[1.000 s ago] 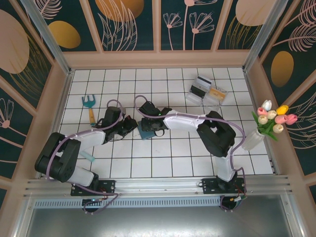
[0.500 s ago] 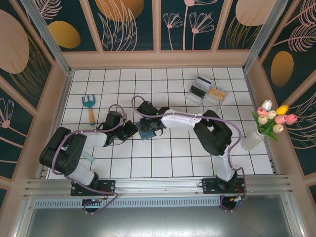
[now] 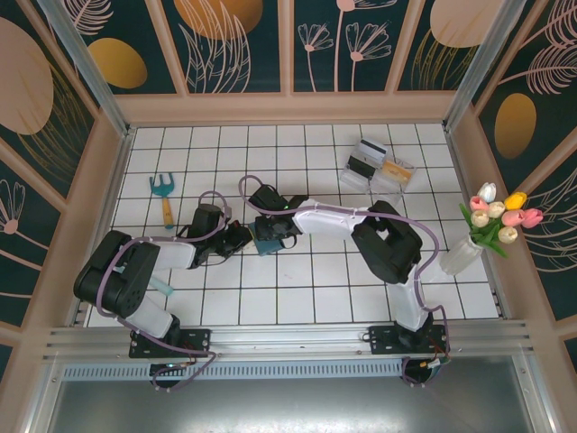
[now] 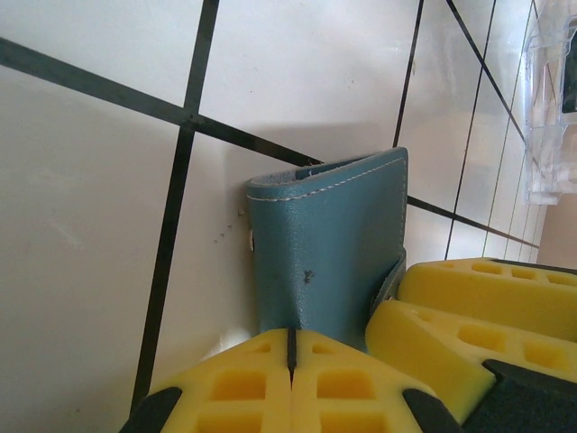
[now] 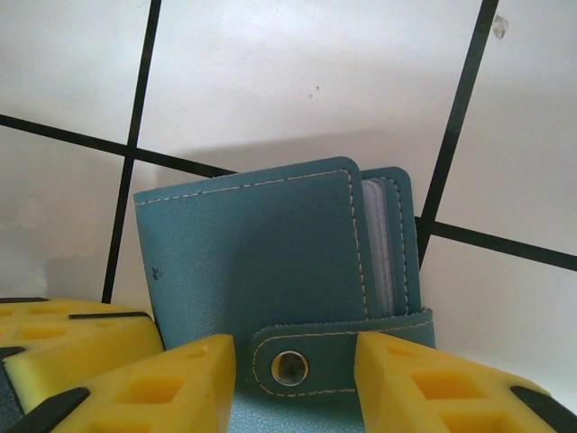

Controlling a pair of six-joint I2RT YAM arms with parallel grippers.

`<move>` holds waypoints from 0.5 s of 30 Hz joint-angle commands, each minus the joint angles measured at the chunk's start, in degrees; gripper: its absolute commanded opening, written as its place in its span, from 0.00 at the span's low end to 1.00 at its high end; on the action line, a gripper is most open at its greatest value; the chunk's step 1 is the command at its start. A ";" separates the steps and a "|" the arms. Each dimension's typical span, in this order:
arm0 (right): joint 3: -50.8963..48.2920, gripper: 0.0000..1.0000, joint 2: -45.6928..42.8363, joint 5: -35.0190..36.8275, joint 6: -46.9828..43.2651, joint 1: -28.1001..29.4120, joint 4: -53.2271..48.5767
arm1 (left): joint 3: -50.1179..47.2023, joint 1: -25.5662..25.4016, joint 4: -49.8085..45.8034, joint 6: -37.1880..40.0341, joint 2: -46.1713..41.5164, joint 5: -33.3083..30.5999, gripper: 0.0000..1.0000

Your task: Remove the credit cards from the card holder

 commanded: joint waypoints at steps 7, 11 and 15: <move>1.77 0.43 4.41 3.80 -0.52 0.66 -4.57 | -1.15 0.07 -0.81 0.45 2.20 -0.22 0.00; 1.84 0.42 4.77 4.90 -0.12 0.87 -5.29 | -1.18 0.07 -0.95 0.52 2.34 -0.58 0.00; 1.64 0.40 4.92 5.45 0.11 0.82 -5.52 | -1.17 0.08 -1.13 0.68 2.38 -0.92 0.00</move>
